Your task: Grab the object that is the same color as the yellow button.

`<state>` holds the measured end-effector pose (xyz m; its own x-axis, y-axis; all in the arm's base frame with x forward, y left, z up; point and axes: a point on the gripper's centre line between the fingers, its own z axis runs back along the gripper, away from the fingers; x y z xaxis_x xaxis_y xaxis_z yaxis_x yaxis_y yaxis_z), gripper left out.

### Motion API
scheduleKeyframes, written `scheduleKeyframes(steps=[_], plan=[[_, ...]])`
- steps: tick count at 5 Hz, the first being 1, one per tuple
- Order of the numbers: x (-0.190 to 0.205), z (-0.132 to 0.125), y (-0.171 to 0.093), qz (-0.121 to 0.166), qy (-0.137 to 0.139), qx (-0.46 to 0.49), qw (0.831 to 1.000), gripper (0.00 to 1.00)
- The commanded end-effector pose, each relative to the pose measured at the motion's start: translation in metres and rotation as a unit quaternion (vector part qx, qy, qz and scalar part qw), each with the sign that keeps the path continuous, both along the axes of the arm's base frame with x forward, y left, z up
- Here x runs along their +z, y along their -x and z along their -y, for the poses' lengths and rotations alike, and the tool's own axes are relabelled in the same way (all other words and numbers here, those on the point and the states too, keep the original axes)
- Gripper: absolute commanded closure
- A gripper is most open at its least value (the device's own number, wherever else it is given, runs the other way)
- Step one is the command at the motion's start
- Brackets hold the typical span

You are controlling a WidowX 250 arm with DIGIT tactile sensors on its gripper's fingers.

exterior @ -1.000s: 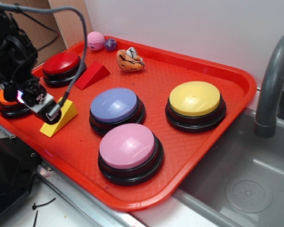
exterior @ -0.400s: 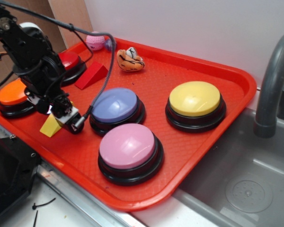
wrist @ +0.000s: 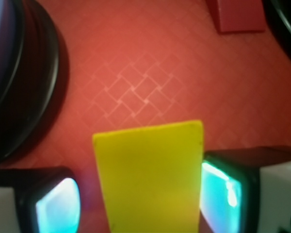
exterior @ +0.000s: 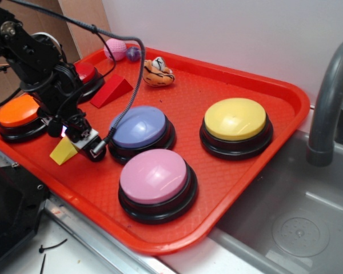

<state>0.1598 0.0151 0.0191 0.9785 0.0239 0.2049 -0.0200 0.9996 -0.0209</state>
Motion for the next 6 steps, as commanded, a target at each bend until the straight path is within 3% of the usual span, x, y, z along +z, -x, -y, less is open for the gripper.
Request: scheduleKeyframes(steps=[1, 2, 3, 4, 6], plan=[[0.002, -0.006, -0.002, 0.020, 0.023, -0.020, 0.999, 1.00], [0.003, -0.005, -0.001, 0.028, 0.056, -0.054, 0.997, 1.00], [0.006, 0.000, 0.002, 0.021, 0.056, -0.077, 0.995, 1.00], [0.033, 0.005, 0.000, -0.016, 0.064, -0.084, 0.994, 1.00], [0.121, 0.020, -0.034, -0.036, 0.042, -0.044, 0.997, 1.00]])
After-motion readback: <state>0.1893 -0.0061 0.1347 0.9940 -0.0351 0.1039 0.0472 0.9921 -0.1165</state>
